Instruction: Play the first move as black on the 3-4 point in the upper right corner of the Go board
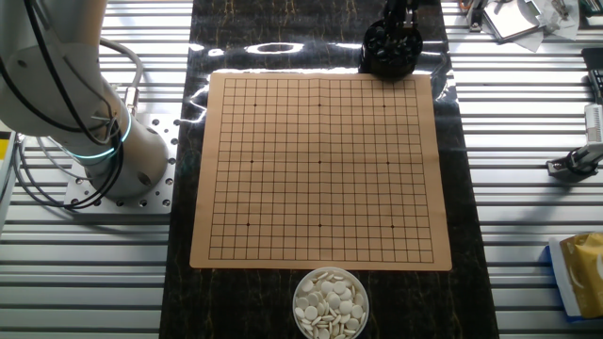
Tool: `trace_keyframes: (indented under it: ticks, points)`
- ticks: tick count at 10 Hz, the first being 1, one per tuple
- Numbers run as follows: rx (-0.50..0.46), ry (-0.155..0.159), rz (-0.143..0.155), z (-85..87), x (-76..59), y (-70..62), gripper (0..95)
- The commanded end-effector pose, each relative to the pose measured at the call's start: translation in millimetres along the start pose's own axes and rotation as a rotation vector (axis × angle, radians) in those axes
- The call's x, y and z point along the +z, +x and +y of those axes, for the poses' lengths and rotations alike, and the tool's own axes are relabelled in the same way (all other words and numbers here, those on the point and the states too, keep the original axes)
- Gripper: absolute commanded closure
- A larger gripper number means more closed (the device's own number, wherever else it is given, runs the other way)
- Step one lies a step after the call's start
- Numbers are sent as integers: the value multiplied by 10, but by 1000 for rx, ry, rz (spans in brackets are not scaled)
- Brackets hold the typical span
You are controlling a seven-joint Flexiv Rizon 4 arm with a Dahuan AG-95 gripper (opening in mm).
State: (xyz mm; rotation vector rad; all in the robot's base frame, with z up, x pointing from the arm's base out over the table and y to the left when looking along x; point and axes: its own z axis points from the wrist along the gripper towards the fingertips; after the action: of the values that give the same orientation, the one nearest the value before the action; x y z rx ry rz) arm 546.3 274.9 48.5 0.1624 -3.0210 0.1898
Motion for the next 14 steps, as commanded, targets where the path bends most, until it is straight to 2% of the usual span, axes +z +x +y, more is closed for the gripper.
trace_keyframes:
  ticks: [1, 14]
  points:
    - [3, 3, -7, -3, 1, -1, 760]
    - [-3, 6, -26, -1, 32, -9, 760]
